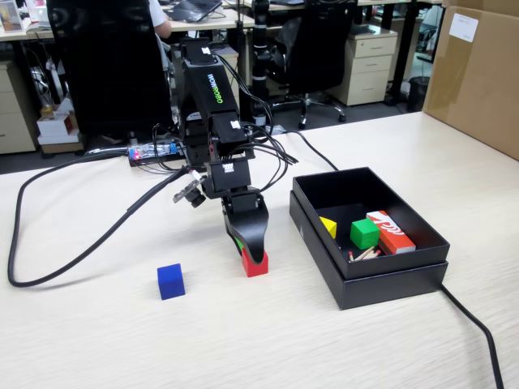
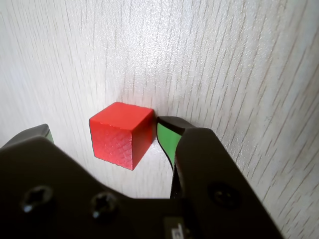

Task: Put the red cube on top of the blue cube

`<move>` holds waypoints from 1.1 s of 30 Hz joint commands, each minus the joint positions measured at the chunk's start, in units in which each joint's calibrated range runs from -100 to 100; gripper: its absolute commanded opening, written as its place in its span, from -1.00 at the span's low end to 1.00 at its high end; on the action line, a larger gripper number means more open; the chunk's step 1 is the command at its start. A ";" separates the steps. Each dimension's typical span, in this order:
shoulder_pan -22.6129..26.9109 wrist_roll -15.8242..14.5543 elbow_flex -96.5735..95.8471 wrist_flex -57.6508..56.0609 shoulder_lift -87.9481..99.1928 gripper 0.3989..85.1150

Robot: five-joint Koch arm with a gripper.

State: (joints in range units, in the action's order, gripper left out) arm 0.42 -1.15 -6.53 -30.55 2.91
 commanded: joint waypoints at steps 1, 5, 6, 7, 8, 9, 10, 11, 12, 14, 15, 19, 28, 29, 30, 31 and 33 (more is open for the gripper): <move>0.10 0.39 2.45 0.44 0.13 -0.06; 0.20 0.63 2.45 0.44 0.13 -0.23; 0.29 0.68 2.45 0.44 0.13 -0.29; 0.29 0.78 2.45 0.44 0.01 -0.34; 0.34 0.88 2.54 0.44 0.01 -0.35; 0.39 0.88 2.45 0.44 -0.10 -0.35; 0.44 0.93 2.45 0.44 -0.10 -0.35; 0.49 0.93 2.54 0.44 -0.10 -0.35; 0.49 0.93 2.54 0.44 -0.22 -0.42; 0.49 0.88 2.81 0.78 -0.22 -0.61; 0.44 0.88 2.81 1.04 -0.33 -0.66; 0.44 0.88 2.81 1.30 -0.68 -0.68; 0.10 0.78 2.81 1.22 0.82 -0.92; 0.05 0.78 2.72 1.22 1.05 -0.92; -0.05 0.78 2.72 0.78 1.51 -0.92; -0.10 0.83 2.45 0.70 1.96 -0.92; -0.29 0.88 1.90 0.35 3.91 -0.92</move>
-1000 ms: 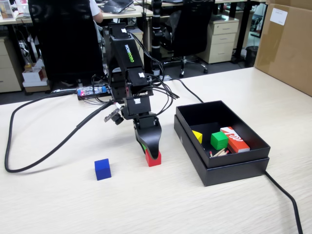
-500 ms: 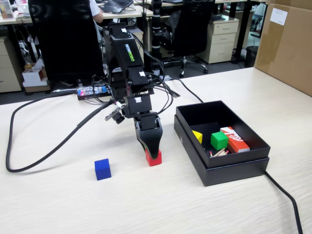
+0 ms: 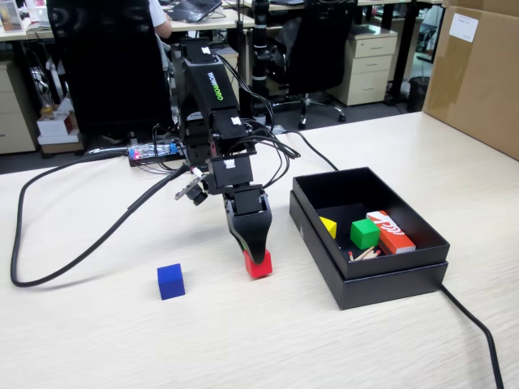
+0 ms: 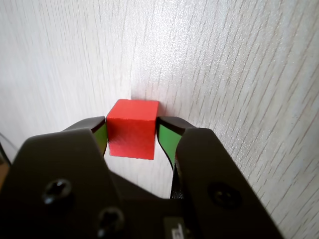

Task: Put the red cube on top of the blue cube

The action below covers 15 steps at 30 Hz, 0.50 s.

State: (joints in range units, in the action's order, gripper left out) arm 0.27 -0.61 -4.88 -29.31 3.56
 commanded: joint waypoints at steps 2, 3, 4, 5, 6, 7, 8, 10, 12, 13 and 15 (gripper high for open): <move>-0.29 0.34 0.17 -3.22 6.60 -0.92; -0.34 0.34 0.44 -4.26 7.97 -0.92; -0.49 0.34 0.62 -5.90 10.50 -0.93; -0.59 0.29 1.08 -7.28 12.22 -0.93; -0.59 0.29 1.17 -7.54 12.45 -0.93; -0.68 0.29 1.62 -8.58 13.59 -0.93; -0.78 0.34 1.71 -9.01 14.51 -0.93; -1.03 0.34 1.80 -9.35 15.89 -0.93; -1.22 0.44 1.89 -9.53 16.69 -0.93; -1.42 0.54 1.98 -9.79 17.04 -0.93; -1.76 0.68 2.25 -9.87 17.84 -0.93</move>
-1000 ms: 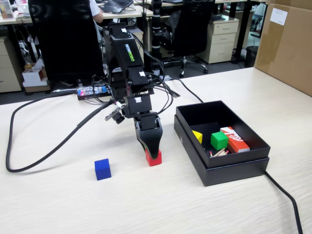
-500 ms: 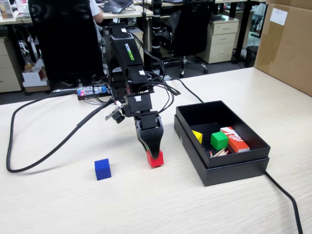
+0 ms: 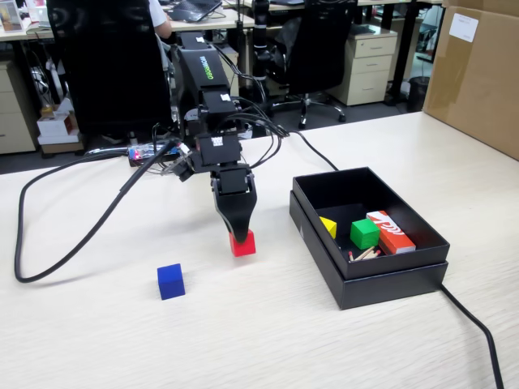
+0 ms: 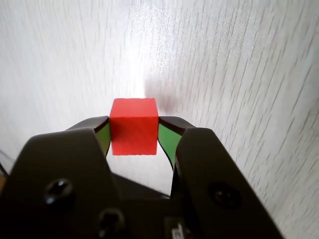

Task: Put the red cube on top of the blue cube

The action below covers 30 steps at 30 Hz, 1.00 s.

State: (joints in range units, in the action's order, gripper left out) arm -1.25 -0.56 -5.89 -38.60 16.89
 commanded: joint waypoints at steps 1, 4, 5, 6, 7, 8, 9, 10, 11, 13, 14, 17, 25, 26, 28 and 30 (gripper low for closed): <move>-0.83 0.88 3.71 -0.67 5.20 -0.93; -2.05 1.47 4.35 -0.75 6.92 -0.93; -2.39 1.66 4.53 -0.75 7.49 -0.93; -2.93 1.95 4.89 -0.84 8.52 -0.93; -3.08 2.00 5.07 -1.10 8.75 -0.93; -3.42 2.20 5.89 -1.79 8.98 -0.93; -3.76 2.30 6.52 -2.22 9.33 -0.93; -4.05 2.34 6.89 -2.39 9.67 -0.93; -4.93 2.64 8.70 -3.69 10.36 -0.93; -5.81 3.03 9.51 -3.78 10.93 -0.93; -6.01 3.08 9.60 -3.69 10.93 -0.93; -6.98 3.37 10.15 -3.78 11.05 -0.93; -10.06 5.08 12.51 -3.26 6.80 -0.93; -10.50 5.18 13.41 -2.83 4.39 -0.92; -10.74 5.18 14.59 -2.31 1.98 -0.92; -10.74 5.13 14.59 -1.62 0.61 -0.92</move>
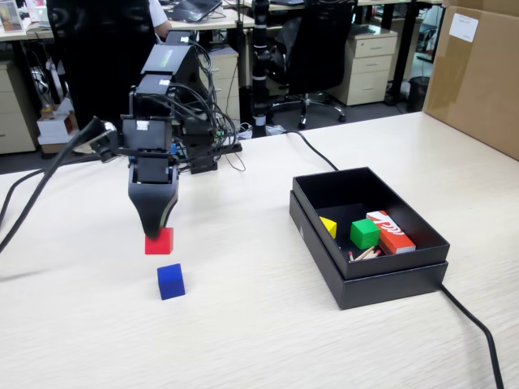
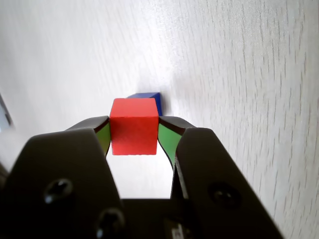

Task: Put the red cube on top of the blue cube

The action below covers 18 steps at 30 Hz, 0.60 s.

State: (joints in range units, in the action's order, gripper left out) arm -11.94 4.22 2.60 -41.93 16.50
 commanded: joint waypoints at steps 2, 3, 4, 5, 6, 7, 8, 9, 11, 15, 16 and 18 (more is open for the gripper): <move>0.20 0.20 4.65 3.79 -0.73 -0.92; 0.24 0.15 4.47 4.04 -0.96 -0.92; 0.44 0.00 4.20 4.22 -1.30 -0.92; 0.54 -0.05 4.20 4.30 -1.42 -0.92; 0.68 -0.15 4.20 4.39 -1.53 -0.92; 0.88 -0.24 4.20 4.91 -1.65 -0.92; 1.07 -0.44 4.11 5.43 -1.65 -0.92; 1.22 -0.49 4.29 5.77 -1.65 -0.92; 1.61 -0.83 4.83 5.95 -1.65 -0.92; 1.95 -1.07 5.29 6.20 -1.76 -0.92; 1.95 -1.07 5.38 6.20 -1.76 -0.92; 1.95 -1.07 5.47 7.07 -2.68 -0.92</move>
State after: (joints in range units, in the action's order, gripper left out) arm -9.99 3.15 2.60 -38.60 12.88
